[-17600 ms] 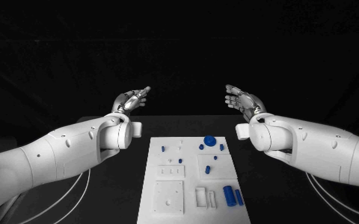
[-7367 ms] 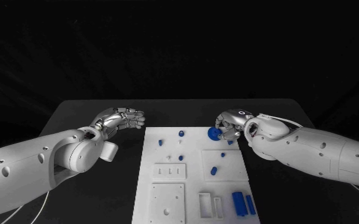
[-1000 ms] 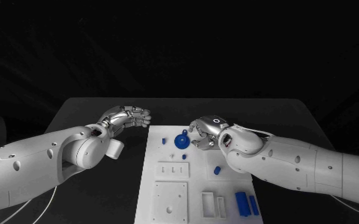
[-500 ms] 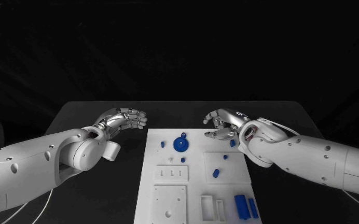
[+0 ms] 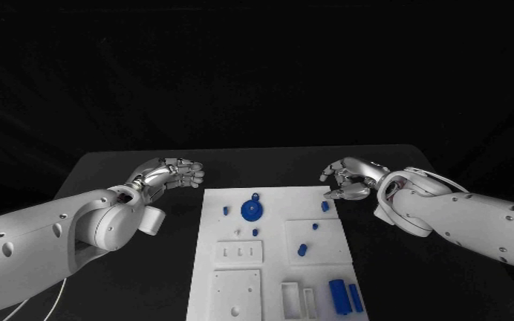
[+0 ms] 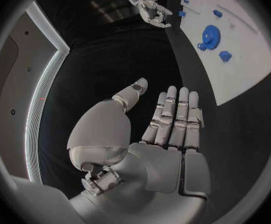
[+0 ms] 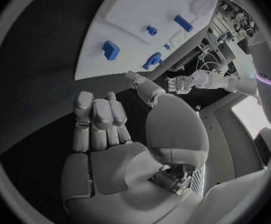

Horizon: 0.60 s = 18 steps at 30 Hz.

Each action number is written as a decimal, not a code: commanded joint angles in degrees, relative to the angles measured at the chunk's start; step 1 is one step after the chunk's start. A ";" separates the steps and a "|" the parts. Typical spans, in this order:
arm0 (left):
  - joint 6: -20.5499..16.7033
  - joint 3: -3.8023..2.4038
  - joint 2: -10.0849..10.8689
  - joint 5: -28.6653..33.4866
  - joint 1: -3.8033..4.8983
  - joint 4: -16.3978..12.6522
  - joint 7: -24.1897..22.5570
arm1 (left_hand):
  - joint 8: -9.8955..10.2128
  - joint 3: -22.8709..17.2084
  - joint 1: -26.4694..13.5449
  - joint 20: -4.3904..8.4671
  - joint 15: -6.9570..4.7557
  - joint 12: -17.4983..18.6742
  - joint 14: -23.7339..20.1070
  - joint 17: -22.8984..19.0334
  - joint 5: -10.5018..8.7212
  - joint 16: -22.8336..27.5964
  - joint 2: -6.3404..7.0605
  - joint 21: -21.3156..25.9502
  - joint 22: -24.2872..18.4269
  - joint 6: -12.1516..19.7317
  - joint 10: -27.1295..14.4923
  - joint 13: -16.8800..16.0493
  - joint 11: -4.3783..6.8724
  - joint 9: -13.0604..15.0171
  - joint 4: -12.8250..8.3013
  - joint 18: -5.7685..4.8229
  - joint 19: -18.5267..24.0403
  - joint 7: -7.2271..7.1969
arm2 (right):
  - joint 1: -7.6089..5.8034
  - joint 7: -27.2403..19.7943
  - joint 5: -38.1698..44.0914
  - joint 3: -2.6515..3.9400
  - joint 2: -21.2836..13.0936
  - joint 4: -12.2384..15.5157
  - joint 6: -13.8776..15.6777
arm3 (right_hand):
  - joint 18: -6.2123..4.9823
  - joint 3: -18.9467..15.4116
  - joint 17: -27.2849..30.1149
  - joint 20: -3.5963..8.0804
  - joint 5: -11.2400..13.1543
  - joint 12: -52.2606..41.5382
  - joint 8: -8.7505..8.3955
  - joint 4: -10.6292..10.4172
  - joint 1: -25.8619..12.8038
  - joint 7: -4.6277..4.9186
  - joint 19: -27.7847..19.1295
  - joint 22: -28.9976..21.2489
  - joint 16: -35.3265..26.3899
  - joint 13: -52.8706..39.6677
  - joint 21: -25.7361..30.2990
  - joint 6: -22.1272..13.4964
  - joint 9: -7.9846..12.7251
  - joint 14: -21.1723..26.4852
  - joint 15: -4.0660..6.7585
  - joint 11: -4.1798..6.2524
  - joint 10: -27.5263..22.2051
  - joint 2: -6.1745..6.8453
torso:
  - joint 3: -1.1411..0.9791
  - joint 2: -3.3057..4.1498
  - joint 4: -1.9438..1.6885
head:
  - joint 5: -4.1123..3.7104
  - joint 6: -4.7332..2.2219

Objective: Assemble the parts on the task board

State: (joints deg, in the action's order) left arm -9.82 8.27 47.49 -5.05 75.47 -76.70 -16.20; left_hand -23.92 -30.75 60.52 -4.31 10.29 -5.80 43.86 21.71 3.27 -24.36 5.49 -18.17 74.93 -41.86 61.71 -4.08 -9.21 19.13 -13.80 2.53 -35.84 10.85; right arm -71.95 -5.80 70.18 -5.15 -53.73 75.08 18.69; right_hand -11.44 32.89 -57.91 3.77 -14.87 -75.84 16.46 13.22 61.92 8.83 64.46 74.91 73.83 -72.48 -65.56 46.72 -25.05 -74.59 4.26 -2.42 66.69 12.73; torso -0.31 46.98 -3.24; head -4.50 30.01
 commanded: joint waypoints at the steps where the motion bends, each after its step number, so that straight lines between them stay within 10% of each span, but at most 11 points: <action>1: 1.35 -0.04 -0.15 0.20 0.05 -0.03 -1.05 | 0.19 0.14 0.36 -0.24 0.01 0.18 -0.05 0.08 -0.23 0.13 -0.43 0.37 1.03 -0.05 0.18 -0.01 -0.16 0.07 -0.14 1.03 -0.24 0.66 | 0.07 -3.18 -3.62 0.01 -1.00 -0.04 -3.46 | -3.56 -0.55 -0.09 -0.12 -0.31 0.41 0.20 0.30 -0.40 0.04 -0.53 1.04 -0.25 0.10 0.30 0.20 -0.02 0.09 -0.30 0.04 -0.52 -0.59 | -0.21 -0.03 0.13 | -0.29 -0.06; 18: 1.40 -0.04 0.21 0.20 0.05 -0.09 -1.05 | 0.21 0.22 0.28 -0.26 0.02 0.22 -0.07 0.10 -0.24 0.17 -0.39 0.40 1.02 -0.04 0.17 0.00 -0.16 0.08 -0.11 1.00 -0.25 0.67 | 2.77 -3.67 -4.44 -0.02 -0.81 -2.37 -3.65 | -3.56 -5.25 -0.22 -0.23 0.01 0.84 -0.07 2.98 -1.66 -0.12 -0.97 0.94 -0.67 0.36 0.68 -0.29 0.12 0.19 -0.13 0.21 -1.21 -1.73 | -0.14 0.11 0.13 | -0.94 0.39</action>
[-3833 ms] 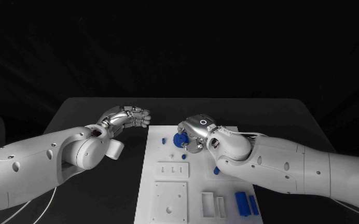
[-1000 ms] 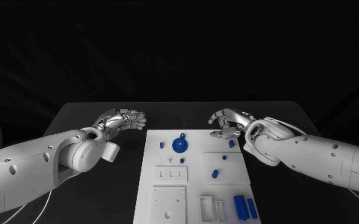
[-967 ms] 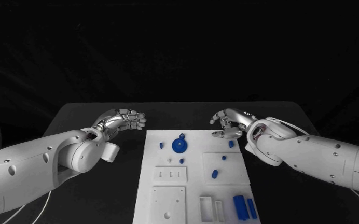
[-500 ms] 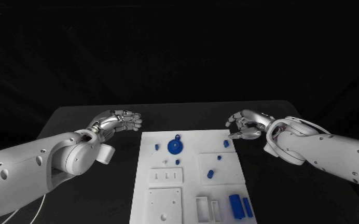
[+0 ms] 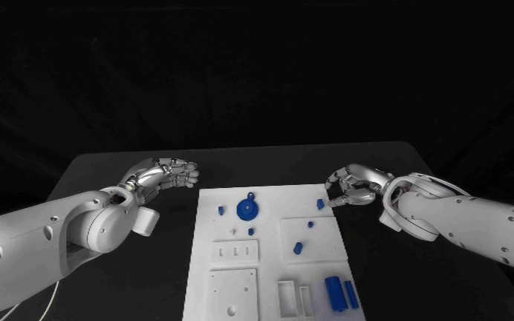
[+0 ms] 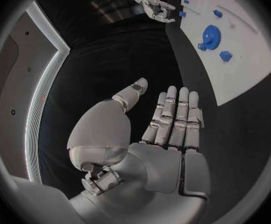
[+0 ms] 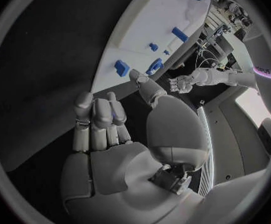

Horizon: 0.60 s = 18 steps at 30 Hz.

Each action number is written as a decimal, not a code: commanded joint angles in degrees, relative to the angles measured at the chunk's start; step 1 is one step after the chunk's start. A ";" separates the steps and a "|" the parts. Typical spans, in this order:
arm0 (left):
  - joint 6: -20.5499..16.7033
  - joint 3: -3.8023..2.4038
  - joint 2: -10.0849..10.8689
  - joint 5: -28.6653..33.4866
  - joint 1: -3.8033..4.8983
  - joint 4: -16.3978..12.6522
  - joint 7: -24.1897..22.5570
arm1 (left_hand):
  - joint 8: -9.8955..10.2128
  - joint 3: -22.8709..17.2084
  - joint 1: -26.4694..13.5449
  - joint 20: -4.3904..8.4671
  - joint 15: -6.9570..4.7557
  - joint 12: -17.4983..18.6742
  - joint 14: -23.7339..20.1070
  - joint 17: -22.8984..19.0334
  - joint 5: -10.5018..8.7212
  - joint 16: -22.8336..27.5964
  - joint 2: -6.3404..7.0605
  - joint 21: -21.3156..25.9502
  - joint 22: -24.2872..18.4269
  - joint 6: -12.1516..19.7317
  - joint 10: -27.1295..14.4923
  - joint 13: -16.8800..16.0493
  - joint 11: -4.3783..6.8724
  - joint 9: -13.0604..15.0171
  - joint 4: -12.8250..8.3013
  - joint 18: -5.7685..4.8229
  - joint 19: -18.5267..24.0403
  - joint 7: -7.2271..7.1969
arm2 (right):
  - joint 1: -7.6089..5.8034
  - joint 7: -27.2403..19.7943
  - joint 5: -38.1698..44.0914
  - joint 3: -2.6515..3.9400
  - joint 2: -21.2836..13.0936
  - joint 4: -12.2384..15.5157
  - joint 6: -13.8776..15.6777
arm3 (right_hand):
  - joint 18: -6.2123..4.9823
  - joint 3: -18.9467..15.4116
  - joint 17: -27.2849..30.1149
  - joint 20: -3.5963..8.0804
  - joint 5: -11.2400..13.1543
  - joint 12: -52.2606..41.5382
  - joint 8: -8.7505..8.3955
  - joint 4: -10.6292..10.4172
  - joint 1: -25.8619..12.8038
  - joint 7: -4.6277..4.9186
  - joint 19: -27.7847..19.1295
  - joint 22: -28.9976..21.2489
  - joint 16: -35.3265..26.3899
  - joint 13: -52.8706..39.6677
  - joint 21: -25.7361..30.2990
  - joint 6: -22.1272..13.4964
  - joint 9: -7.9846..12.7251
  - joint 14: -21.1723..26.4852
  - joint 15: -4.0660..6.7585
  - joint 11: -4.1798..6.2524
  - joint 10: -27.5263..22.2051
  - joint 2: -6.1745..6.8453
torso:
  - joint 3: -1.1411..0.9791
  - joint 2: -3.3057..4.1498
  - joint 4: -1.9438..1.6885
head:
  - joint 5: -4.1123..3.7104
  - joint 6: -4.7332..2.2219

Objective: Assemble the parts on the task board

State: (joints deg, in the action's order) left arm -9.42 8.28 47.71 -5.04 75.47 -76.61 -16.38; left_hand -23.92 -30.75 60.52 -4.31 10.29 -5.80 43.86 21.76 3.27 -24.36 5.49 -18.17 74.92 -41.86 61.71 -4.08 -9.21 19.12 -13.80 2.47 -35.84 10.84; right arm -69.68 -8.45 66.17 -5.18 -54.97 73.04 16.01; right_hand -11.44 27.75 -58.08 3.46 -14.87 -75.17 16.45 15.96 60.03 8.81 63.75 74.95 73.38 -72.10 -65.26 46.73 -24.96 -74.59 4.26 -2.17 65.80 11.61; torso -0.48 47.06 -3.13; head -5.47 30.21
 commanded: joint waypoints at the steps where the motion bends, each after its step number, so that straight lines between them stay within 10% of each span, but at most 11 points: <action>1: 0.99 -0.05 -0.02 0.19 0.05 -0.19 -0.87 | 0.22 0.22 0.28 -0.26 0.02 0.22 -0.07 0.06 -0.24 0.18 -0.39 0.40 1.03 -0.04 0.17 0.00 -0.16 0.09 -0.11 1.06 -0.25 0.67 | 0.65 -1.02 -0.43 0.00 0.51 -0.38 -0.75 | -3.56 -0.10 -0.05 0.07 0.04 0.19 -0.06 0.25 0.29 -0.11 -0.25 0.89 -0.23 0.01 0.39 -0.29 0.04 0.18 -0.12 -0.04 -0.36 -0.63 | -0.02 0.07 0.06 | 0.20 0.26; 18: 0.98 -0.05 0.07 0.19 0.05 -0.06 -0.83 | 0.24 0.23 0.31 -0.24 0.00 0.25 -0.09 0.07 -0.23 0.21 -0.36 0.42 1.03 -0.03 0.17 0.01 -0.15 0.09 -0.13 1.05 -0.25 0.67 | 2.90 -1.09 0.70 0.00 2.61 -1.76 1.09 | -3.56 3.20 -0.14 -0.11 3.42 -0.02 0.23 -0.03 3.72 -0.17 -0.07 0.87 -0.57 -0.33 0.75 0.69 0.15 -0.03 -0.09 0.00 0.28 -1.80 | 0.02 -0.05 0.02 | 0.52 0.63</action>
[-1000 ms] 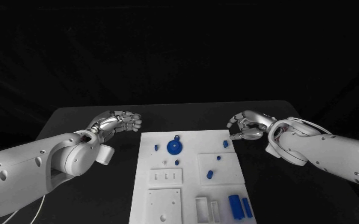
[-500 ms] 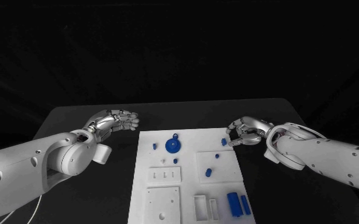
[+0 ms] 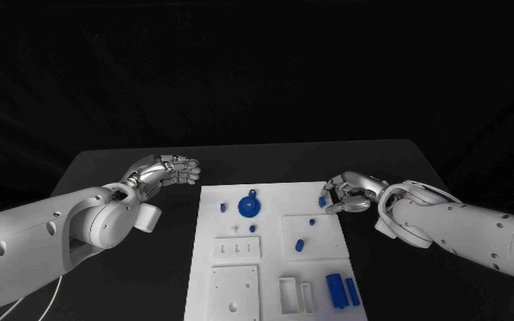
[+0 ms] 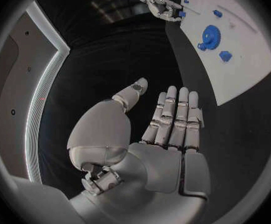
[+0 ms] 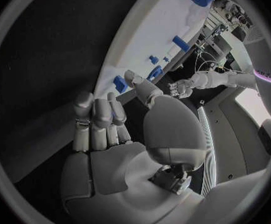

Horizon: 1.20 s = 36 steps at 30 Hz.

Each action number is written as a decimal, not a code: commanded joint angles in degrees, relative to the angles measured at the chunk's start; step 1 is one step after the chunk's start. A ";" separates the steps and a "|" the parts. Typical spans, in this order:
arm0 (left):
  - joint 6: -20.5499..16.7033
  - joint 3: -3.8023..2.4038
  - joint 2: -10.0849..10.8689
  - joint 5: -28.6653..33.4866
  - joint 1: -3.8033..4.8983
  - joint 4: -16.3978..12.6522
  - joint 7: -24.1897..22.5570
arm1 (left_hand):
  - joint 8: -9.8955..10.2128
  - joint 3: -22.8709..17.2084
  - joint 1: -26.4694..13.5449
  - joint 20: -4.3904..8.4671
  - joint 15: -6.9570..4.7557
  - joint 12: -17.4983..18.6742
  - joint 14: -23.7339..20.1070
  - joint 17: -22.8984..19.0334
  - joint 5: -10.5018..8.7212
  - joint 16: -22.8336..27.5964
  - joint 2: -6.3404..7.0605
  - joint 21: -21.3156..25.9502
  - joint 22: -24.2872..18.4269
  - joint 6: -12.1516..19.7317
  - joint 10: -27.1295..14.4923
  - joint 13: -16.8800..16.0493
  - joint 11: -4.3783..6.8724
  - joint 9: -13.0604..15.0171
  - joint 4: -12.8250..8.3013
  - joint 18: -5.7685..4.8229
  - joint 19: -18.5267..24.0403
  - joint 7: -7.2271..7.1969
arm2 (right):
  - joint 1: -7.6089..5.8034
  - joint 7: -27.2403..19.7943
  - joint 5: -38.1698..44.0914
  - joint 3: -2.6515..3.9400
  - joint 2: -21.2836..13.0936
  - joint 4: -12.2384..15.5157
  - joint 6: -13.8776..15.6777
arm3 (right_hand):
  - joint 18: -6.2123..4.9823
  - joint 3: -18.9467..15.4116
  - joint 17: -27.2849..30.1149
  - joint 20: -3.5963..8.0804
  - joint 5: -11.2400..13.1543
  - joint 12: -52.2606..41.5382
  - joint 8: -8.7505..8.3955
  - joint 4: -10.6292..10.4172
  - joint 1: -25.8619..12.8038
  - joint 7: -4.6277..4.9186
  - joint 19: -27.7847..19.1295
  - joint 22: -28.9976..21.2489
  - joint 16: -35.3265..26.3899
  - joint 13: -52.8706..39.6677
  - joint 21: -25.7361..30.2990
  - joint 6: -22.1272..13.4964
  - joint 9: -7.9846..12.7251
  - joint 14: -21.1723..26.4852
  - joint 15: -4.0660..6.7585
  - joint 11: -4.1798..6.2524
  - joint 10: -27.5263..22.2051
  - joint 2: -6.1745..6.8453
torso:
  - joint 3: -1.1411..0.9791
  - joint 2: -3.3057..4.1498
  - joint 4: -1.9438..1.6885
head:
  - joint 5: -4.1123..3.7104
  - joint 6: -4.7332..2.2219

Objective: Assemble the parts on the task board

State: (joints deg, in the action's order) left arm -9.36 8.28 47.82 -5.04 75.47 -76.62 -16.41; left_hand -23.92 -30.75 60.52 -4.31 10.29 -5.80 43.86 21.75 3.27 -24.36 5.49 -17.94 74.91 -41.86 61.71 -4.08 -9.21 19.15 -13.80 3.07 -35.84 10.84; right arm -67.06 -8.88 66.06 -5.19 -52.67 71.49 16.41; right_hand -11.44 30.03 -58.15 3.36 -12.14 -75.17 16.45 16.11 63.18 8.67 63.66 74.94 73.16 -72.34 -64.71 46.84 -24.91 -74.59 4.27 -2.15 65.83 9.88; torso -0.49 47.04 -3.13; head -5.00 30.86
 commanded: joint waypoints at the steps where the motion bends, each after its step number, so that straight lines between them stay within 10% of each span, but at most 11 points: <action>1: 0.91 -0.05 -0.04 0.19 0.05 -0.04 -0.77 | 0.24 0.23 0.32 -0.24 0.00 0.25 -0.10 0.08 -0.23 0.21 -0.36 0.20 1.04 -0.02 0.17 0.01 -0.15 0.07 -0.13 0.46 -0.25 0.68 | 0.39 -0.61 0.98 0.01 0.42 -0.31 0.73 | -3.56 1.63 -0.08 -0.07 1.28 -0.02 0.27 -0.31 0.83 -0.06 0.04 0.89 -0.38 -0.10 0.23 0.76 0.13 -0.06 -0.09 -0.03 0.30 -0.06 | 0.06 -0.04 0.01 | 0.04 -0.08; 36: 1.04 -0.04 0.12 0.19 0.04 -0.06 -0.57 | 0.30 0.26 0.31 -0.24 0.01 0.32 -0.14 0.12 -0.23 0.29 -0.37 0.24 1.03 0.04 0.14 0.02 -0.19 0.07 -0.10 0.43 -0.27 0.71 | 1.66 -0.03 0.70 0.02 2.44 -1.96 2.16 | -3.56 5.94 -0.37 -0.30 3.29 -0.35 0.64 -2.67 -0.49 0.12 0.43 1.05 -0.47 -0.57 0.04 2.51 0.41 -0.28 -0.23 -0.15 1.00 -0.37 | 0.16 -0.08 -0.02 | 0.57 0.06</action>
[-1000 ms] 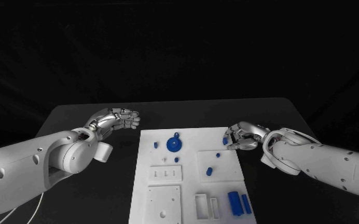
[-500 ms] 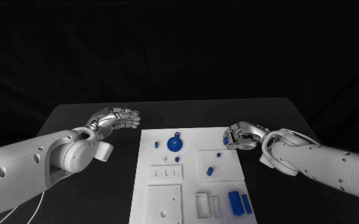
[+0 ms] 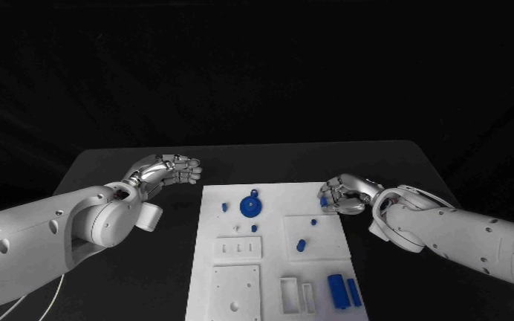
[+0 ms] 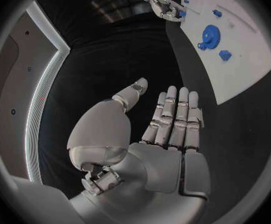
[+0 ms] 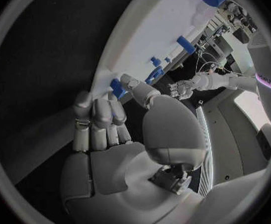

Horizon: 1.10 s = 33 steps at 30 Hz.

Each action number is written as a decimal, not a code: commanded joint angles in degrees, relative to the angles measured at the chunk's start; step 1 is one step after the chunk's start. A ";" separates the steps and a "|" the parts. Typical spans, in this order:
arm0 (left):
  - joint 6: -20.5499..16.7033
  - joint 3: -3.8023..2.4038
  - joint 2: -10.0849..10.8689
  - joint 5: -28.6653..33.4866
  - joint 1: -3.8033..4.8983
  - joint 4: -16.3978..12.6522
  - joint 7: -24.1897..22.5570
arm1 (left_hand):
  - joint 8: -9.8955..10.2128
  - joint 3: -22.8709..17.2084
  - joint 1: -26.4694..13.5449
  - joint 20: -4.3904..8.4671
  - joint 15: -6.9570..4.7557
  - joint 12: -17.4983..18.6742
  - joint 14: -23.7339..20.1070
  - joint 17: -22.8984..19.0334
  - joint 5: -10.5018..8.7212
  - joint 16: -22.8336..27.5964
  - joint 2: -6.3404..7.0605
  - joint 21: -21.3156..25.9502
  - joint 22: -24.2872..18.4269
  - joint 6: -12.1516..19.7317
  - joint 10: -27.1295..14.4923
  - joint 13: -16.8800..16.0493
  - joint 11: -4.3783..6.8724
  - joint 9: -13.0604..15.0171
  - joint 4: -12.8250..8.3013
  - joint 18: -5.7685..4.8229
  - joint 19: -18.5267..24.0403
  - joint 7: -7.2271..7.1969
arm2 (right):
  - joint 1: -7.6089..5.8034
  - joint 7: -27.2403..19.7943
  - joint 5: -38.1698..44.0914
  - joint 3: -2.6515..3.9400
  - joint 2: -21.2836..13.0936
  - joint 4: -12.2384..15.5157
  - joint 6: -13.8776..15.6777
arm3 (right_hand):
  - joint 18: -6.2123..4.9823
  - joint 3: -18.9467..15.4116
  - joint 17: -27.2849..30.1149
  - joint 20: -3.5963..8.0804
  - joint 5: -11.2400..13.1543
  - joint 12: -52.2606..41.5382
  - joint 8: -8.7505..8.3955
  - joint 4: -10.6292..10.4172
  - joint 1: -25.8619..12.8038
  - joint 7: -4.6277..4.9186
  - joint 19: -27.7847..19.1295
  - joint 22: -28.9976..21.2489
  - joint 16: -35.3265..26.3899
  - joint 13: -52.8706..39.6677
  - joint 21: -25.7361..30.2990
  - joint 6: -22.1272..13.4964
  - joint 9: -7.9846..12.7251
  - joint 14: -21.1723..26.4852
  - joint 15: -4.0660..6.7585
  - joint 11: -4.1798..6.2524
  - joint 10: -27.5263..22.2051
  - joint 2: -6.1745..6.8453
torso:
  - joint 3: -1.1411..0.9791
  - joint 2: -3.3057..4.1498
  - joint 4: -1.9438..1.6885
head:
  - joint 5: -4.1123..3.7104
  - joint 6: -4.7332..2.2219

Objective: Assemble the parts on the task board

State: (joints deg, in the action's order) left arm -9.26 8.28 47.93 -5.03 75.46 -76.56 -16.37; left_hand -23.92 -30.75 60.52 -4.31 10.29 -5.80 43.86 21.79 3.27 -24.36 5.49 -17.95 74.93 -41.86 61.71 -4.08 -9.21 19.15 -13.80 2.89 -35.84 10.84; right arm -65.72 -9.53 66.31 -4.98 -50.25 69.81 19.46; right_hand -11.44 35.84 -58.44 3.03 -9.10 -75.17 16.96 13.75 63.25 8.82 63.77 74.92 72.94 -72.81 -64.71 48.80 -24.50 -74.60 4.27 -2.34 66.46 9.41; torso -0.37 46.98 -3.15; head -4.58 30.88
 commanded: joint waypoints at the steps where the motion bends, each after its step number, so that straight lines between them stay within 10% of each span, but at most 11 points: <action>1: 0.92 -0.04 0.00 0.18 0.05 -0.11 -0.61 | 0.31 0.26 0.31 -0.24 0.01 0.33 -0.14 0.08 -0.23 0.29 -0.36 0.24 1.00 0.05 0.14 0.02 -0.19 0.07 -0.10 0.60 -0.27 0.71 | 0.33 0.66 0.46 -0.19 0.00 -0.27 -0.86 | -3.56 0.16 -0.08 0.04 0.30 -0.31 0.15 -0.33 -0.58 -0.03 0.32 1.07 -0.25 -0.05 0.04 0.61 -0.01 -0.27 -0.23 0.03 0.30 0.10 | 0.01 -0.02 0.01 | 0.14 0.05; 23: 1.00 -0.04 0.04 0.18 0.04 -0.07 -0.55 | 0.33 0.25 0.39 -0.23 0.00 0.37 -0.16 0.11 -0.23 0.33 -0.36 0.27 1.00 0.06 0.12 0.02 -0.19 0.08 -0.13 0.60 -0.28 0.71 | 0.59 1.13 0.65 -0.19 0.03 -0.24 -0.76 | -3.56 0.99 -0.20 0.16 1.19 -0.58 1.04 -0.29 -0.51 -0.57 0.30 1.10 -0.29 -0.40 -0.08 2.64 -0.29 -0.30 0.22 0.52 0.83 -0.06 | -0.07 -0.03 0.05 | 0.17 0.25; 33: 1.07 -0.04 0.08 0.15 0.03 -0.08 -0.52 | 0.34 0.23 0.50 -0.21 -0.01 0.40 -0.19 0.12 -0.23 0.36 -0.34 0.29 1.00 0.06 0.12 0.03 -0.18 0.09 -0.20 0.60 -0.28 0.71 | 0.82 1.27 1.01 -0.19 0.19 -0.29 -0.64 | -3.56 3.71 -0.33 0.25 5.31 -0.78 2.47 -1.09 -0.09 -1.75 0.36 1.08 -0.46 -0.78 -0.12 5.69 -1.22 -0.37 1.31 1.66 1.54 -0.53 | -0.04 0.00 0.03 | 0.18 0.37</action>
State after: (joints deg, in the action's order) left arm -9.16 8.28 48.03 -5.03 75.45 -76.54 -16.35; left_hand -23.92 -30.75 60.76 -4.31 10.29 -5.80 43.86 21.83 3.27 -24.36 5.26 -17.95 74.91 -41.86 61.71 -4.08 -9.21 19.19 -13.80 2.59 -35.84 10.84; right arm -65.37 -9.37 66.35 -4.91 -50.16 69.62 20.08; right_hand -11.51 39.23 -58.70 3.04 -3.99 -75.84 19.28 12.57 63.27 6.17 64.00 74.91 72.72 -73.51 -64.71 53.31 -25.72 -74.92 5.22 -0.91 67.89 9.42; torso -0.41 46.94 -3.11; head -4.40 31.25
